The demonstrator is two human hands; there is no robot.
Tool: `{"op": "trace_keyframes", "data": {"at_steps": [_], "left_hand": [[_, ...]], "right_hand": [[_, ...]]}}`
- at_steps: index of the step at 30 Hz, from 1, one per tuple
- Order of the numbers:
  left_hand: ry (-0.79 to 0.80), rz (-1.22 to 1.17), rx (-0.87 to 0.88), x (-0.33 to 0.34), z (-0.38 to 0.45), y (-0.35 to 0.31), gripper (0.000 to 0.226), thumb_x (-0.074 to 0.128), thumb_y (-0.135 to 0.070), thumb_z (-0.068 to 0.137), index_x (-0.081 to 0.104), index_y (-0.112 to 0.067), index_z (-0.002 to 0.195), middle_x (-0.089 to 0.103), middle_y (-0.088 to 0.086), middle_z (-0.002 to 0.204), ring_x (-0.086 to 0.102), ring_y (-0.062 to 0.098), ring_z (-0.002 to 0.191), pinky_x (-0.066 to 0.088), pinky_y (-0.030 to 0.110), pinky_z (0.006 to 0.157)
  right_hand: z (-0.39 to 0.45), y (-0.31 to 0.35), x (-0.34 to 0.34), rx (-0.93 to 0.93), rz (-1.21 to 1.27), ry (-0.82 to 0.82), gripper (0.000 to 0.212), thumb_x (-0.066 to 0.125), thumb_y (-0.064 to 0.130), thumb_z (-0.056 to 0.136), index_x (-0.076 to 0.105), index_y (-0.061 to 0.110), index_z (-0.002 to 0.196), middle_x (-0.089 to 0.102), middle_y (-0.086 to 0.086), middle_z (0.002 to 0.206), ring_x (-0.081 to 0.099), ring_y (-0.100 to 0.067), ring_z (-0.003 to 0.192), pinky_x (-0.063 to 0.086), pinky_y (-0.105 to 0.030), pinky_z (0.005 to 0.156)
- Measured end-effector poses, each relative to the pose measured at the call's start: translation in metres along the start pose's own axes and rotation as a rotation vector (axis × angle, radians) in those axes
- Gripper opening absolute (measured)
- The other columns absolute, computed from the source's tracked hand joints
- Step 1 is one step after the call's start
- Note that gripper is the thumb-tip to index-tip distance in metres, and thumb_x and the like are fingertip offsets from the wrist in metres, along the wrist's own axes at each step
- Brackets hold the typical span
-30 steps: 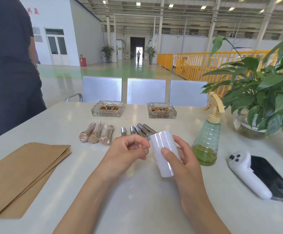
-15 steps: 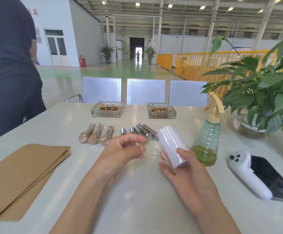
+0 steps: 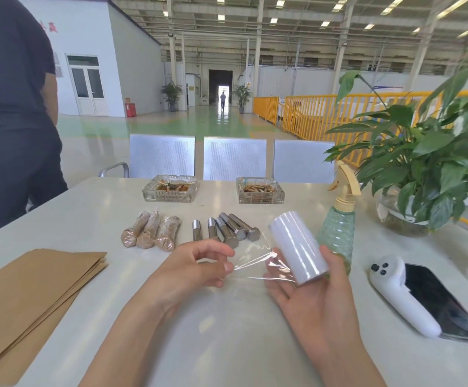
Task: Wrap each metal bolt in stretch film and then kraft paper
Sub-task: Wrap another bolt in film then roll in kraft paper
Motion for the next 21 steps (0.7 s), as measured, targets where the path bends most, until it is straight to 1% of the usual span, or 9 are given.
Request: {"op": "trace_keyframes", "data": {"at_steps": [4,6,8,10,13,15,18,19,21], "left_hand": [[-0.041,-0.058,-0.101,-0.006,0.002,0.005,0.025,0.081,-0.001,0.076,0.077,-0.007,0.1,0.072,0.003,0.082,0.066,0.014,0.076,0.056,0.026,0.066],[-0.092,-0.065,-0.112,-0.008,0.002,0.006,0.017,0.079,-0.003,0.081,0.079,-0.013,0.095,0.073,0.003,0.086,0.067,0.013,0.077,0.056,0.027,0.069],[-0.232,0.059,-0.007,-0.01,0.004,0.001,0.016,0.072,-0.005,0.09,0.079,-0.019,0.092,0.074,-0.001,0.093,0.068,0.014,0.082,0.054,0.026,0.073],[-0.321,0.228,0.219,-0.008,0.002,-0.015,0.016,0.075,-0.014,0.091,0.077,-0.028,0.099,0.072,-0.01,0.105,0.066,0.009,0.098,0.051,0.016,0.08],[-0.119,0.417,0.518,0.013,-0.007,-0.041,0.035,0.08,-0.039,0.084,0.069,-0.043,0.118,0.061,-0.017,0.129,0.055,0.001,0.124,0.041,0.008,0.092],[0.011,0.632,0.591,0.028,-0.012,-0.051,0.05,0.079,-0.051,0.077,0.063,-0.053,0.124,0.047,-0.026,0.144,0.037,0.002,0.141,0.033,0.006,0.1],[0.166,0.899,0.56,0.043,-0.013,-0.068,0.065,0.083,-0.051,0.073,0.055,-0.058,0.131,0.028,-0.039,0.15,0.011,-0.01,0.147,0.026,0.016,0.112],[0.219,0.989,0.521,0.045,-0.012,-0.074,0.067,0.083,-0.052,0.072,0.053,-0.058,0.132,0.027,-0.04,0.148,0.011,-0.012,0.144,0.024,0.02,0.115],[0.304,1.139,0.441,0.046,-0.01,-0.084,0.069,0.08,-0.054,0.071,0.049,-0.057,0.133,0.036,-0.036,0.139,0.025,-0.007,0.137,0.033,0.028,0.114]], "right_hand": [[0.0,-0.002,0.001,0.003,-0.053,-0.008,0.044,0.064,0.047,0.091,0.075,0.015,0.12,0.071,-0.024,0.119,0.072,-0.038,0.104,0.056,-0.047,0.089],[0.0,-0.002,0.0,0.009,-0.086,0.001,0.048,0.064,0.047,0.091,0.07,0.014,0.126,0.071,-0.024,0.119,0.072,-0.038,0.107,0.056,-0.049,0.092],[0.001,-0.003,0.0,0.026,-0.122,0.01,0.054,0.064,0.047,0.09,0.066,0.013,0.132,0.072,-0.023,0.12,0.071,-0.039,0.112,0.052,-0.052,0.1],[0.001,-0.004,0.002,0.044,-0.18,0.016,0.055,0.065,0.049,0.088,0.066,0.015,0.132,0.072,-0.022,0.119,0.071,-0.038,0.112,0.047,-0.053,0.107],[-0.001,-0.006,0.009,0.066,-0.28,0.043,0.058,0.064,0.053,0.084,0.069,0.016,0.128,0.073,-0.022,0.119,0.072,-0.035,0.111,0.045,-0.05,0.109],[-0.003,-0.008,0.015,0.092,-0.325,0.08,0.059,0.065,0.053,0.08,0.071,0.017,0.126,0.074,-0.019,0.117,0.073,-0.032,0.11,0.047,-0.047,0.104],[-0.006,-0.009,0.023,0.127,-0.33,0.13,0.056,0.067,0.046,0.081,0.069,0.015,0.128,0.073,-0.018,0.123,0.073,-0.033,0.11,0.048,-0.051,0.103],[-0.008,-0.009,0.026,0.142,-0.337,0.154,0.056,0.065,0.046,0.083,0.068,0.015,0.13,0.072,-0.018,0.124,0.074,-0.031,0.105,0.05,-0.049,0.097],[-0.01,-0.011,0.031,0.18,-0.361,0.198,0.059,0.06,0.051,0.084,0.067,0.016,0.131,0.073,-0.019,0.12,0.073,-0.029,0.092,0.053,-0.042,0.078]]}}
Point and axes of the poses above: each hand's wrist, its own z-axis towards the middle knuckle, its own x-axis out of the palm, y = z × x, the point moved 3 cm from there along z, towards the middle knuckle
